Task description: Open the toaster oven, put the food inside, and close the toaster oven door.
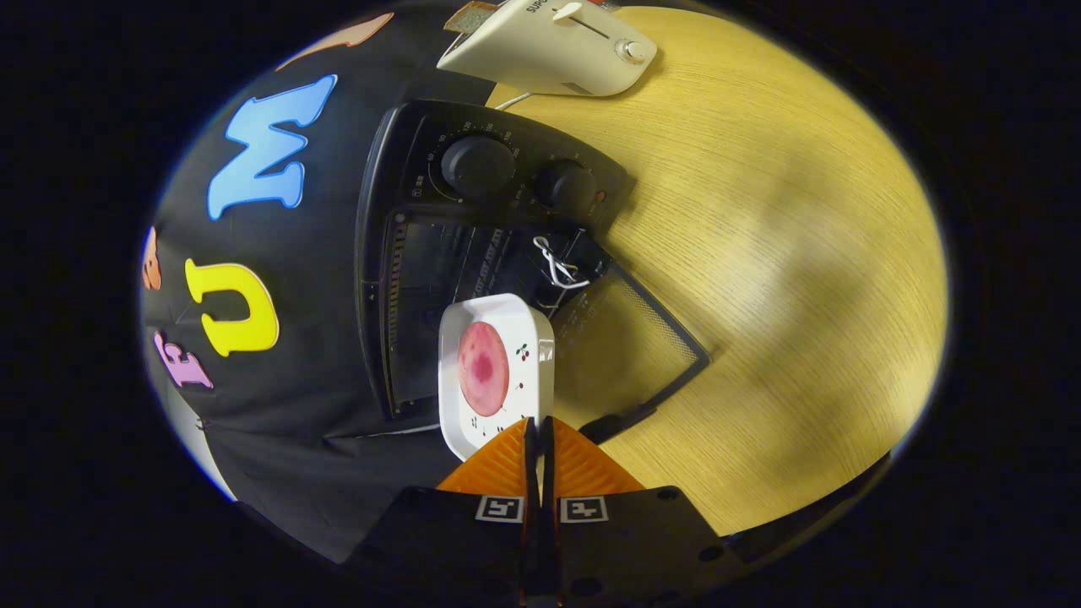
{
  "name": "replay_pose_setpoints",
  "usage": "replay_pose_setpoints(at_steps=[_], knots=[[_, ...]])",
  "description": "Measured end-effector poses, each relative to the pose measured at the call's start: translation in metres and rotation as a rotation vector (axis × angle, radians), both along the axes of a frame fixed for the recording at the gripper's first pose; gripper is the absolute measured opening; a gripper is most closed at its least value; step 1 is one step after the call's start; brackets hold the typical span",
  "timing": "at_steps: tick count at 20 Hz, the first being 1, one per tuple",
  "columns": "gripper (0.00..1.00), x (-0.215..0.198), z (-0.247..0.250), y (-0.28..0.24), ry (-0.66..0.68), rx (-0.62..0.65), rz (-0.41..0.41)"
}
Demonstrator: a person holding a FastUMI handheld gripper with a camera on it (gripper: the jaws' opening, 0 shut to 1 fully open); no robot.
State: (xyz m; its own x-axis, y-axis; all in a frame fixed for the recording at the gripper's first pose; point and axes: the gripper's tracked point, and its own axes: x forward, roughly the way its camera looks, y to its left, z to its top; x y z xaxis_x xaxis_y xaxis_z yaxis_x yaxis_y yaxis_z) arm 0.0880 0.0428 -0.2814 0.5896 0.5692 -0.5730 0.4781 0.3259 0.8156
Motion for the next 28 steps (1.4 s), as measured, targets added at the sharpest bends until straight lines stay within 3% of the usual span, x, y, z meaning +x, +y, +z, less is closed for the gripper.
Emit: replay_pose_setpoints(at_steps=[10, 19, 24, 28], knots=[[0.02, 0.069, -0.011, 0.019, -0.051, 0.034, -0.112], [0.02, 0.100, -0.023, 0.022, -0.136, -0.014, -0.235], [0.02, 0.105, -0.024, 0.017, -0.134, -0.046, -0.264], [0.17, 0.100, -0.007, 0.012, -0.199, -0.045, -0.268]])
